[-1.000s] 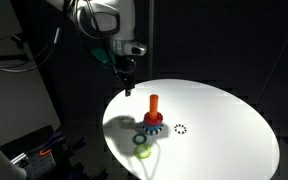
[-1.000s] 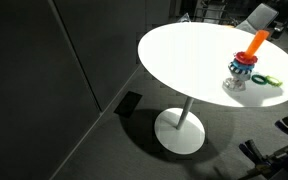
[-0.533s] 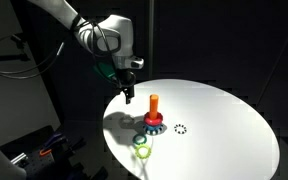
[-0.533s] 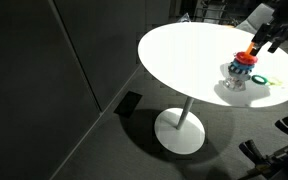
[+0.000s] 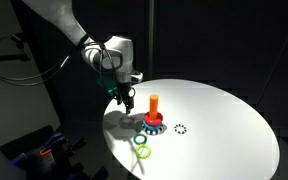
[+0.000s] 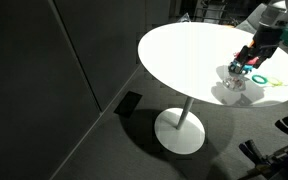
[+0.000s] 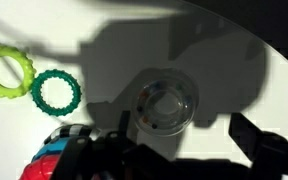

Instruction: Pick up the clear ring and put it on the ring holder

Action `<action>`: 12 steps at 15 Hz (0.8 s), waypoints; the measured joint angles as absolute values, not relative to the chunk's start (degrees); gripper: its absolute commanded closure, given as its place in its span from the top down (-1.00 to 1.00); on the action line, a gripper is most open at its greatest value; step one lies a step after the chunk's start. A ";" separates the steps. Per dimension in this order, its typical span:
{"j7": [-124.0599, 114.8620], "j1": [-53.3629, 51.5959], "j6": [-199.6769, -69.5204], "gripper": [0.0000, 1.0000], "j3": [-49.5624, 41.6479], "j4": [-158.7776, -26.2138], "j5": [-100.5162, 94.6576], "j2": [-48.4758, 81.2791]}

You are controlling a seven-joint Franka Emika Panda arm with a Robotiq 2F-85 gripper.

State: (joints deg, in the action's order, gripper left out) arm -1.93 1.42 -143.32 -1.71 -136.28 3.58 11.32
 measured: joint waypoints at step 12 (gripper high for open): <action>-5.38 0.68 -149.25 1.00 -1.61 -135.52 3.58 17.86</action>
State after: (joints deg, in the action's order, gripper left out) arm -5.38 0.68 -149.25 -1.61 -135.52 3.58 17.86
